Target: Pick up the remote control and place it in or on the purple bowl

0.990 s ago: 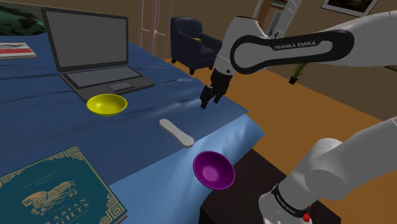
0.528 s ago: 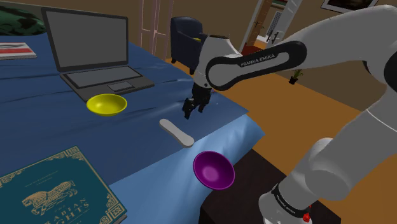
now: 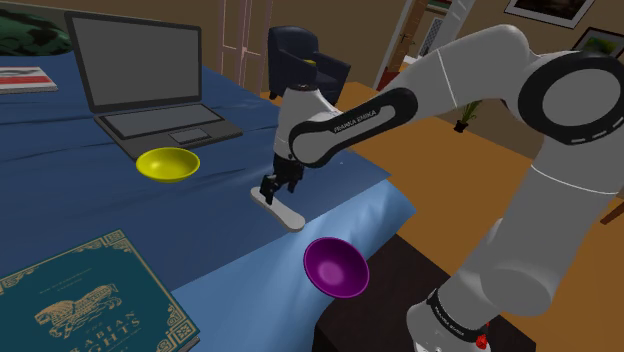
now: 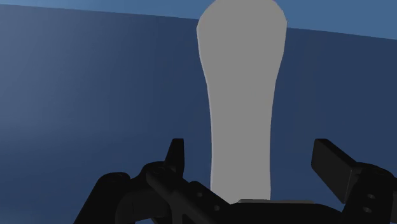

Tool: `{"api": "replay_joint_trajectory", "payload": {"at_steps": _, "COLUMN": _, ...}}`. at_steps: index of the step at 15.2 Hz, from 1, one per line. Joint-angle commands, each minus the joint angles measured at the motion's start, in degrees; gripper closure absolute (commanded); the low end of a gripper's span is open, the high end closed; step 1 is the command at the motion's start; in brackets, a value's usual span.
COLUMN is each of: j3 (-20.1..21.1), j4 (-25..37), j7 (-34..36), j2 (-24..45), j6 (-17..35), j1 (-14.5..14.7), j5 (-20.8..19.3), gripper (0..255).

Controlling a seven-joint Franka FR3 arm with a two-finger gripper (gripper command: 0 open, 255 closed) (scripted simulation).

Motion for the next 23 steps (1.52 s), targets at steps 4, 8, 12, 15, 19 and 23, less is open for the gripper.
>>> {"api": "replay_joint_trajectory", "payload": {"at_steps": 4, "j3": -0.29, "j4": -0.32, "j7": 0.98, "j2": 3.22, "j6": 3.33, "j1": 0.39, "j5": -1.19, "gripper": 0}}
{"api": "replay_joint_trajectory", "payload": {"at_steps": 8, "j3": -0.6, "j4": -0.72, "j7": 1.49, "j2": 5.27, "j6": 5.73, "j1": 0.57, "j5": -1.94, "gripper": 0}}
{"api": "replay_joint_trajectory", "payload": {"at_steps": 12, "j3": -0.6, "j4": -0.7, "j7": 1.49, "j2": 5.28, "j6": 5.73, "j1": 0.57, "j5": -1.94, "gripper": 0}}
{"api": "replay_joint_trajectory", "payload": {"at_steps": 15, "j3": -0.6, "j4": -0.7, "j7": 1.49, "j2": 5.28, "j6": 5.72, "j1": 0.57, "j5": -1.94, "gripper": 0}}
{"api": "replay_joint_trajectory", "payload": {"at_steps": 19, "j3": -0.6, "j4": -0.7, "j7": 1.49, "j2": 5.29, "j6": 5.73, "j1": 0.57, "j5": -1.94, "gripper": 255}}
{"api": "replay_joint_trajectory", "payload": {"at_steps": 23, "j3": -0.6, "j4": -0.69, "j7": 1.49, "j2": 5.29, "j6": 5.73, "j1": 0.57, "j5": -1.94, "gripper": 255}}
